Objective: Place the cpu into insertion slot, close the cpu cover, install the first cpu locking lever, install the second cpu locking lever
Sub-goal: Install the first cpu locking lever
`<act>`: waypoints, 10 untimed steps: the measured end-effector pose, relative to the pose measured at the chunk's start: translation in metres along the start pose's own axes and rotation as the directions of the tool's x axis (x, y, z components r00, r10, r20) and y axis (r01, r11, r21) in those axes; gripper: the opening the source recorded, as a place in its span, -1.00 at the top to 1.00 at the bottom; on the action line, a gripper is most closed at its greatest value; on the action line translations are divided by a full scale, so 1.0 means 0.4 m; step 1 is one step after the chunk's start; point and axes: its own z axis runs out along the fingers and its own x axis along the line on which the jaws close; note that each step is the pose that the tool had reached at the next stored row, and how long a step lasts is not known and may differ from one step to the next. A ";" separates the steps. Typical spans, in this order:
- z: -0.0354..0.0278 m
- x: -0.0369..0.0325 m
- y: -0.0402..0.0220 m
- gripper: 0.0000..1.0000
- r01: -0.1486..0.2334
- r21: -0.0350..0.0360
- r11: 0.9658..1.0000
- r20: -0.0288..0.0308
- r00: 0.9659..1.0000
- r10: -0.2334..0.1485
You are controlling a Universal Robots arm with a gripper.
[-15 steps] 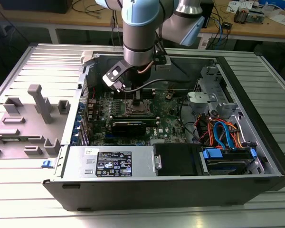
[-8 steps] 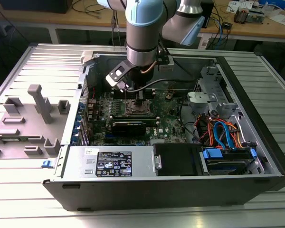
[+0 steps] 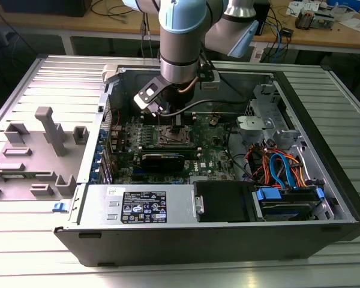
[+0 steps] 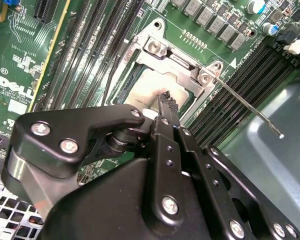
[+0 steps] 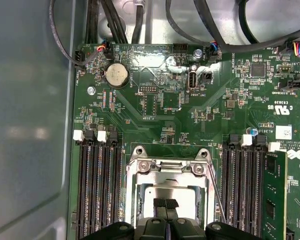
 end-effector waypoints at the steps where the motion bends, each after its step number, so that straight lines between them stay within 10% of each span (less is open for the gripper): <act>1: -0.001 0.000 0.000 0.79 0.000 0.000 1.000 0.000 1.000 0.000; 10: -0.065 0.003 0.001 0.79 0.000 0.001 1.000 -0.001 1.000 0.000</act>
